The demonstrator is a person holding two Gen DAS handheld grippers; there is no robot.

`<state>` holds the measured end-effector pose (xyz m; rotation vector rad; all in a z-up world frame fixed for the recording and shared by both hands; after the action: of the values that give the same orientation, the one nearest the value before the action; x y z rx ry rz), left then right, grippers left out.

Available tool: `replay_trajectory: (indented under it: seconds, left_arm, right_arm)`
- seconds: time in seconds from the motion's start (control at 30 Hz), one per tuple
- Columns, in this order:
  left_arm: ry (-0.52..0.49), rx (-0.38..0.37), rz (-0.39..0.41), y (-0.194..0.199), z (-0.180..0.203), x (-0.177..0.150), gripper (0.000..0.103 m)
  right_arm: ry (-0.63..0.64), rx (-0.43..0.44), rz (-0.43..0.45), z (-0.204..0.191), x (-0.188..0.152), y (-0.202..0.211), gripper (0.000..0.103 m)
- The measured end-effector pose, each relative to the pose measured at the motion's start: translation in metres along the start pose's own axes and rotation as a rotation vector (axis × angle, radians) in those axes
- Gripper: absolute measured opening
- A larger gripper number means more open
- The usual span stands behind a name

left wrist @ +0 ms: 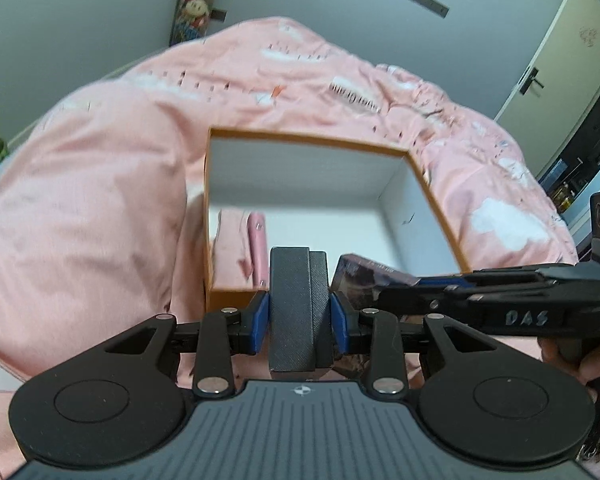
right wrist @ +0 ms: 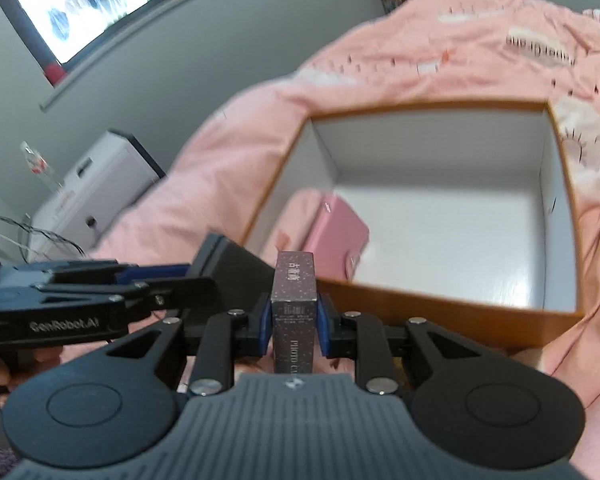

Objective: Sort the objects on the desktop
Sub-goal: 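Lift the grey case with the left tool while the right tool lifts the boxed item, then lower the grey case and boxed item into the box beside the pink items and release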

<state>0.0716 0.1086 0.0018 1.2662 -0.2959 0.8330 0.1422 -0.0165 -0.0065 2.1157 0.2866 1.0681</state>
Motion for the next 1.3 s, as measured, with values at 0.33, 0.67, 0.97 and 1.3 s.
replay_trajectory:
  seconds: [0.33,0.67,0.97,1.3]
  left_arm:
    - [-0.033,-0.037,0.123,0.006,0.02,0.048,0.038]
    - [-0.041,-0.014,0.016,-0.083,0.019,0.06,0.038]
    - [-0.07,0.032,-0.117,-0.134,0.012,0.036,0.038]
    - [-0.138,0.112,-0.182,-0.158,0.013,0.018,0.038]
  right_arm:
    - [-0.026,0.003,0.137,0.021,0.052,0.035,0.024]
    - [-0.096,-0.051,-0.006,0.075,0.072,-0.024,0.024]
    - [-0.152,-0.036,-0.244,0.107,0.067,-0.09,0.024]
    - [-0.216,-0.041,-0.359,0.121,0.059,-0.128,0.025]
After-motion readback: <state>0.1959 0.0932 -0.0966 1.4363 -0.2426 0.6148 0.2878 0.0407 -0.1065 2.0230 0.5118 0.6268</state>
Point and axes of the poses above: each gripper's, at about its wrist camera, not at the fingertips, and y roughly against the way its jaws point, z to its right, x to its top, the point moved 6 cm from there along -y, roughly the way its jaws point, and after that the axes turned 1 degree about y, right-handed, at the moved point
